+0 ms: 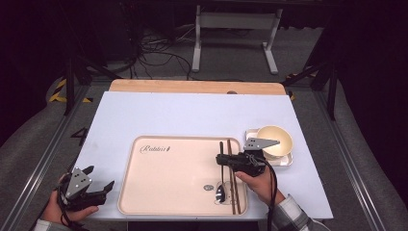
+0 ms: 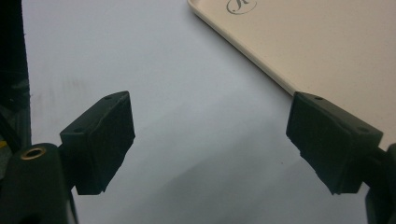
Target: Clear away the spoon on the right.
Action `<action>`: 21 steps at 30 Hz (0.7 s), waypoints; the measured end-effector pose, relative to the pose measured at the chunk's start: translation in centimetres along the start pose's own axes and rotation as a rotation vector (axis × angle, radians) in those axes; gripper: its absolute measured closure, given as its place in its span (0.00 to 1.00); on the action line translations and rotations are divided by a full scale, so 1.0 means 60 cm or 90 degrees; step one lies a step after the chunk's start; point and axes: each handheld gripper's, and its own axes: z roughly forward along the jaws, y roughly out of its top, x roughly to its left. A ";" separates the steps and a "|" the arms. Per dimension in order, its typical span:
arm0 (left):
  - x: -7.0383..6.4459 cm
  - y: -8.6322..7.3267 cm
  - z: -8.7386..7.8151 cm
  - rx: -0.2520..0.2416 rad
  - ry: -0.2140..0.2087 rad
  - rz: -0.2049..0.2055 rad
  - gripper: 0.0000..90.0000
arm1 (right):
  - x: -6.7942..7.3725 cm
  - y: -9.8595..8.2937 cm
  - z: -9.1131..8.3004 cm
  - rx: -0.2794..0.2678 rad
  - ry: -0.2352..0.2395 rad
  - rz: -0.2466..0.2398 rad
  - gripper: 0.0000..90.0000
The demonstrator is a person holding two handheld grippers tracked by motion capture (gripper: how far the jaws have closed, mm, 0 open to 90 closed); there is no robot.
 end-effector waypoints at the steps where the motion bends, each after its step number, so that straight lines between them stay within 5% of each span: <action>1: 0.000 0.000 0.000 0.002 -0.001 0.001 0.18 | -0.001 -0.001 0.001 0.002 -0.004 0.002 0.92; 12: -0.001 0.002 0.002 0.002 -0.007 0.008 0.17 | -0.010 -0.012 0.017 0.038 -0.041 0.009 0.86; 21: -0.001 0.001 0.002 0.006 -0.008 0.013 0.17 | -0.009 -0.026 0.042 0.102 -0.077 -0.017 0.77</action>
